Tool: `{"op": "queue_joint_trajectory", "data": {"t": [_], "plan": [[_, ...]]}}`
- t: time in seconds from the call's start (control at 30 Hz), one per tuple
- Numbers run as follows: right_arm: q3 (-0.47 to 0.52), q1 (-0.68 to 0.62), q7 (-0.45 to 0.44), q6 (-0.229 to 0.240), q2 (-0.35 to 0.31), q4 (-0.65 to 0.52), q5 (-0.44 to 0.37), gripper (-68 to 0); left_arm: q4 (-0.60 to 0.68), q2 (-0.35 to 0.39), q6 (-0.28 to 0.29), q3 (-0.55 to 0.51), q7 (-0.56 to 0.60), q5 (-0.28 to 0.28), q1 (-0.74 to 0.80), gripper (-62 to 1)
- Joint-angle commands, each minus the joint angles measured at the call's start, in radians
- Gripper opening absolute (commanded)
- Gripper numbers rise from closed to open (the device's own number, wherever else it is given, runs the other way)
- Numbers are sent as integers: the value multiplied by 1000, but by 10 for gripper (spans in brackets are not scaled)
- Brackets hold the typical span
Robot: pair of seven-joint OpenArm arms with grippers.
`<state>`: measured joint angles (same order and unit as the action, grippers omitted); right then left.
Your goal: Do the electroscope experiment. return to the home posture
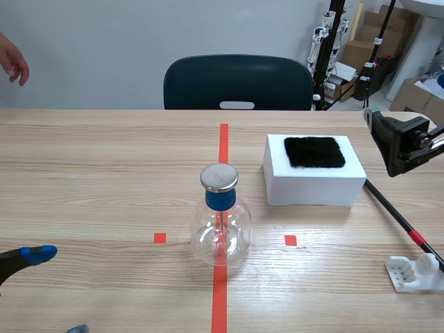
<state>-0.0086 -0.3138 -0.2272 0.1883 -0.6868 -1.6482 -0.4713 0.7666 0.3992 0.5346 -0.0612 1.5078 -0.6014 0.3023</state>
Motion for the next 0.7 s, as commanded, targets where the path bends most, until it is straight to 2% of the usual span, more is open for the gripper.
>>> {"op": "queue_joint_trajectory", "data": {"t": [0.0, 0.17, 0.4, 0.67], "plan": [[3, 14, -15, -4, -2, 0, -7, -22, 15, 3, 3, -11, 46, 13, 5, 14], [3, 14, -15, -4, -3, 0, 2, -22, 15, 3, 3, -11, 46, 13, 5, 14], [3, 14, -11, -3, -3, 0, 72, -22, 15, 3, 3, -11, 46, 13, 5, 14], [2, -5, -26, 42, -2, 0, 130, -22, 15, 3, 3, -11, 46, 14, 5, 14]]}}
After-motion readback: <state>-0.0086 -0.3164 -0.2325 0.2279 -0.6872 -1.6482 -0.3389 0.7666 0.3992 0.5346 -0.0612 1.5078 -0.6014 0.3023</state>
